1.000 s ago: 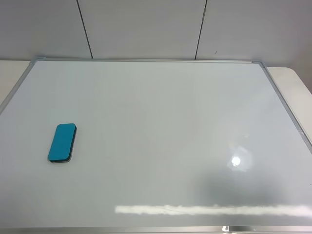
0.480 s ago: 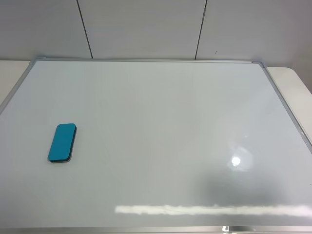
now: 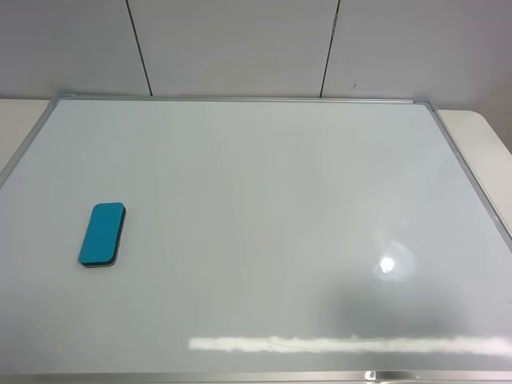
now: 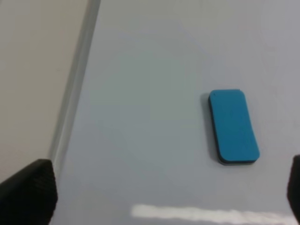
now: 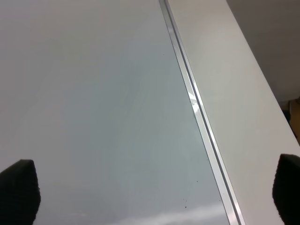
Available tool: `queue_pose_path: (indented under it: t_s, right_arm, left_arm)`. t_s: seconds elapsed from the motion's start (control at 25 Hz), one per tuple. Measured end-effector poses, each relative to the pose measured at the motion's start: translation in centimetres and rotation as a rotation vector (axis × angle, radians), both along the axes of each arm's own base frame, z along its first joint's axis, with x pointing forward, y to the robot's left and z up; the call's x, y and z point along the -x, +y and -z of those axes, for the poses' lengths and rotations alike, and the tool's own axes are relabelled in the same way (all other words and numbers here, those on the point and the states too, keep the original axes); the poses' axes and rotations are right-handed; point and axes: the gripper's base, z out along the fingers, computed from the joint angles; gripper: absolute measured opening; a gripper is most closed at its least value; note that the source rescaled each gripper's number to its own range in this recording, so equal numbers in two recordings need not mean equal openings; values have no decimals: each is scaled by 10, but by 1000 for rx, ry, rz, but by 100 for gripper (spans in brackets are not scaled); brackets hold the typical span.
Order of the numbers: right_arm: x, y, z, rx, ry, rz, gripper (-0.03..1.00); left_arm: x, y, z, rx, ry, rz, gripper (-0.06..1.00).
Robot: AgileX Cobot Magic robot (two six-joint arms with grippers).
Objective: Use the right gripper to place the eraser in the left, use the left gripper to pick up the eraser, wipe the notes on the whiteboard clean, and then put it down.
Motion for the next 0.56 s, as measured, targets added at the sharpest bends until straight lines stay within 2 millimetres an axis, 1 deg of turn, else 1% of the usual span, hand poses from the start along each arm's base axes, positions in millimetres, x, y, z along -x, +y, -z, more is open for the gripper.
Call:
queue_pose_path:
  t_s: [0.56]
  right_arm:
    - [0, 0, 0, 0, 0, 0, 100]
  left_arm:
    - [0, 0, 0, 1, 0, -29, 100]
